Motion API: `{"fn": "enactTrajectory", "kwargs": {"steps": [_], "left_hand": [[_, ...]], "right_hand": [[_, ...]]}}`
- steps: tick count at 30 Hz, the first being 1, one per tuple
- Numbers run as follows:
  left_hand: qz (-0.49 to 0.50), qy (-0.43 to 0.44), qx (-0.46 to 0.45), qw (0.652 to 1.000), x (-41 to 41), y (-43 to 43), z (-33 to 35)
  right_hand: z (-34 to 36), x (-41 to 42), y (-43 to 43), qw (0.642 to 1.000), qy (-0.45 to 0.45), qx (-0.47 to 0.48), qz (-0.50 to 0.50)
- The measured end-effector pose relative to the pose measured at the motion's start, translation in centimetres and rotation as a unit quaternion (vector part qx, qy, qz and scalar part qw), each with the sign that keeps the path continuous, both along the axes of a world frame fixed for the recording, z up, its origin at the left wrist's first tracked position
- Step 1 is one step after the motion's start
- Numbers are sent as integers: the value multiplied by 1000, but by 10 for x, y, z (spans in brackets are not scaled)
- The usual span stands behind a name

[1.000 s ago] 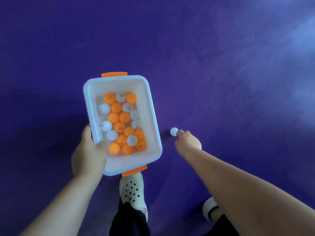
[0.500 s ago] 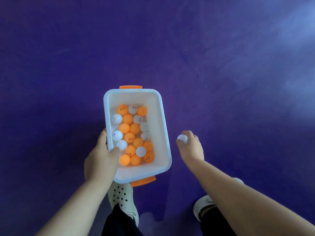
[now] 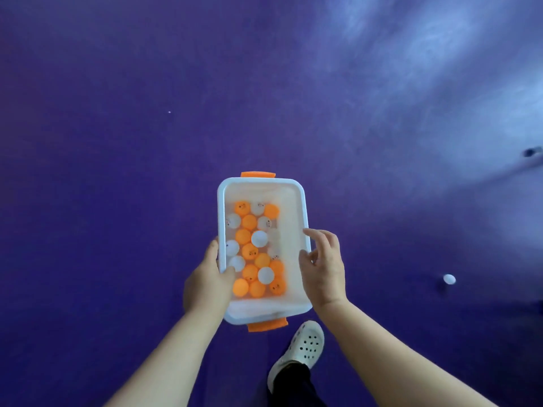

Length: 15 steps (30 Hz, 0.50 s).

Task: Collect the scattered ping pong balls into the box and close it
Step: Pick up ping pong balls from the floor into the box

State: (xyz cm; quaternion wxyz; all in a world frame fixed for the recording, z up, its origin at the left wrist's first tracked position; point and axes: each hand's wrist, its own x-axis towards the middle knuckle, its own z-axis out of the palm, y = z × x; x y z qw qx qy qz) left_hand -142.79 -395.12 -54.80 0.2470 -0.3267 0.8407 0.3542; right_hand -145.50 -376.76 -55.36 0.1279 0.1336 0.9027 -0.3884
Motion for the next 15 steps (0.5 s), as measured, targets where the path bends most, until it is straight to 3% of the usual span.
{"fn": "enactTrajectory", "kwargs": {"steps": [4, 8, 15], "left_hand": [[-46, 5, 17, 999, -29, 80, 70], [-99, 11, 25, 995, -48, 158, 118], [-202, 2, 28, 979, -81, 276, 169]], "right_hand": [[71, -9, 99, 995, -23, -14, -100], [130, -8, 190, 991, -34, -9, -130], [186, 6, 300, 970, -76, -39, -228]]}}
